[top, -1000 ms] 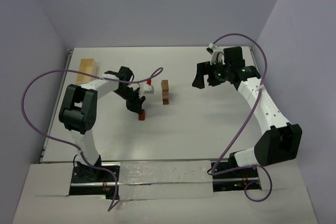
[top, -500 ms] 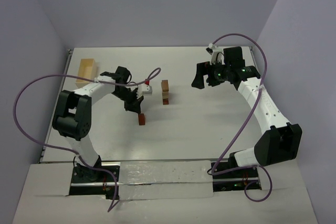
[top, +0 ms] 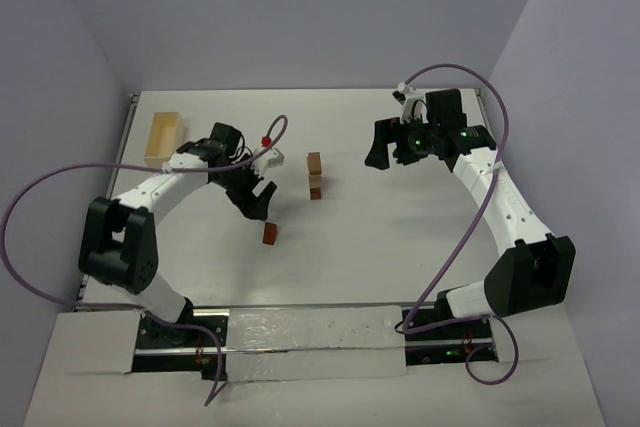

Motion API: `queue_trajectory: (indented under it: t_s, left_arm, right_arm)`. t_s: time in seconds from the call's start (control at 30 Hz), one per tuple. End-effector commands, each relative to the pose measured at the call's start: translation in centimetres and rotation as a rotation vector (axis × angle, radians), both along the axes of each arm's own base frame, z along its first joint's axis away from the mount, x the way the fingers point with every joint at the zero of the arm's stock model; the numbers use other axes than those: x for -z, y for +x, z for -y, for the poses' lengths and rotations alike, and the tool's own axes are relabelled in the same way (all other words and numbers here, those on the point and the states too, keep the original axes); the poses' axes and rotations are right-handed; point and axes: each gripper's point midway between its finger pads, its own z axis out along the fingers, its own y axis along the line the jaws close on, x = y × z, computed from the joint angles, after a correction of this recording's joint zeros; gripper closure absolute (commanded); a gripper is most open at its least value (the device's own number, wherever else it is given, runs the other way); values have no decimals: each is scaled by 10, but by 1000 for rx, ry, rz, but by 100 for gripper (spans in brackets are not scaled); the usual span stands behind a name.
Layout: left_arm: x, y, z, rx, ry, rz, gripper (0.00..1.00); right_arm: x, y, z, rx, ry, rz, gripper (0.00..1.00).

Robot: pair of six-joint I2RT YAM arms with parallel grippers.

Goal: Build the wood block tower

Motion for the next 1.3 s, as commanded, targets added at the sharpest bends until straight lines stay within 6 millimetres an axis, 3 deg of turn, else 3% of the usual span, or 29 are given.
queue_trajectory:
  t_s: [0.0,0.13,0.17,0.3,0.53,0.93,1.27]
  left_arm:
    - [-33,-24,14,-204,-34,24,1]
    - [3,-52,21,-268,82,-117,1]
    - [3,-54,22,-266,88,-125,1]
    - [25,-48,23,-372,151,-201,18]
    - [37,-32,21,-428,224,-170,18]
    - [48,-26,33,-409,254,-171,35]
    - [46,-18,39,-411,240,-176,71]
  right_arm:
    - [-5,-5,-1,4,3,12,0]
    - [-4,-2,0,14,4,10,0]
    - [-4,-2,0,17,3,13,0]
    - [-4,-2,2,24,-6,18,0]
    - [1,-3,4,26,-14,14,0]
    - [-3,2,4,32,-17,23,0]
    - [0,2,5,31,-22,21,0]
